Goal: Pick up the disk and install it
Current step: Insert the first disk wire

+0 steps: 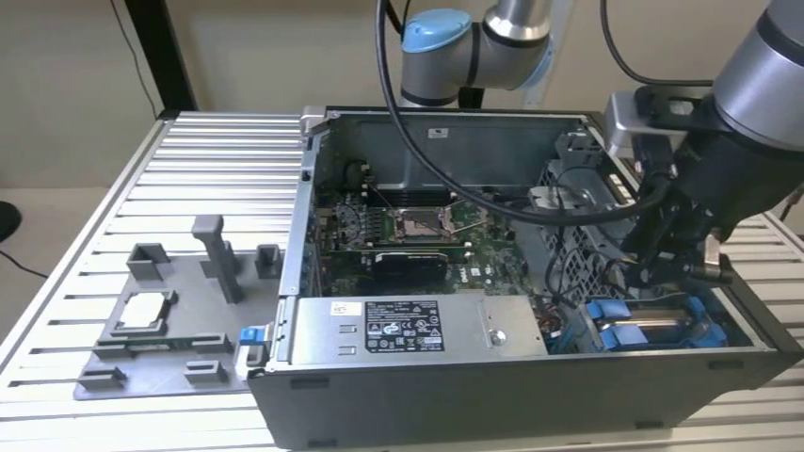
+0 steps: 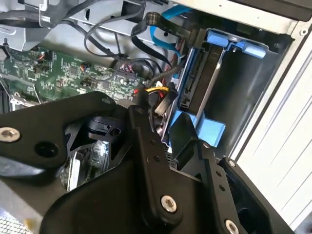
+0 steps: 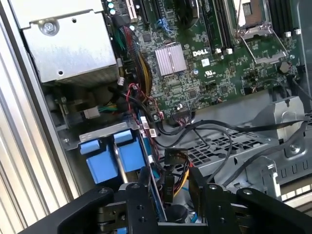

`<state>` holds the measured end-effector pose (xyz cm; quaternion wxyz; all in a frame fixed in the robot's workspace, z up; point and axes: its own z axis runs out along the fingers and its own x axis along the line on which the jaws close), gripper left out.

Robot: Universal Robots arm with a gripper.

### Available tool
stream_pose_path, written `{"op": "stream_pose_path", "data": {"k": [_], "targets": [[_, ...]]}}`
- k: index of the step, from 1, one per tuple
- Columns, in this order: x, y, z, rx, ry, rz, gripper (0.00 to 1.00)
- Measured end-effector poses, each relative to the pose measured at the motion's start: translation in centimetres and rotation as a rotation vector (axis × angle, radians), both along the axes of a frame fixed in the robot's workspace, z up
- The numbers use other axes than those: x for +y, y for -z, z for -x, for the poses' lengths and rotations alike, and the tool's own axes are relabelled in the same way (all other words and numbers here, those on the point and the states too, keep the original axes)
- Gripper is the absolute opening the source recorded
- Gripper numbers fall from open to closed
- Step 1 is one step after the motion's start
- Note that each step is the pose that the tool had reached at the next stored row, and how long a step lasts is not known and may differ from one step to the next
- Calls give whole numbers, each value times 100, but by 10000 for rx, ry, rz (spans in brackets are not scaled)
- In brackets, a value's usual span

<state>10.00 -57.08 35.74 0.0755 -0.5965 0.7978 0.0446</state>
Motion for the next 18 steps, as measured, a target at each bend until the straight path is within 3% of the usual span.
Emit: {"op": "stream_pose_path", "data": {"k": [10,11,18], "targets": [[1,25,0,-11,-140,-5,100],[1,25,0,-11,-143,-4,0],[1,26,0,-11,-146,-5,0]]}}
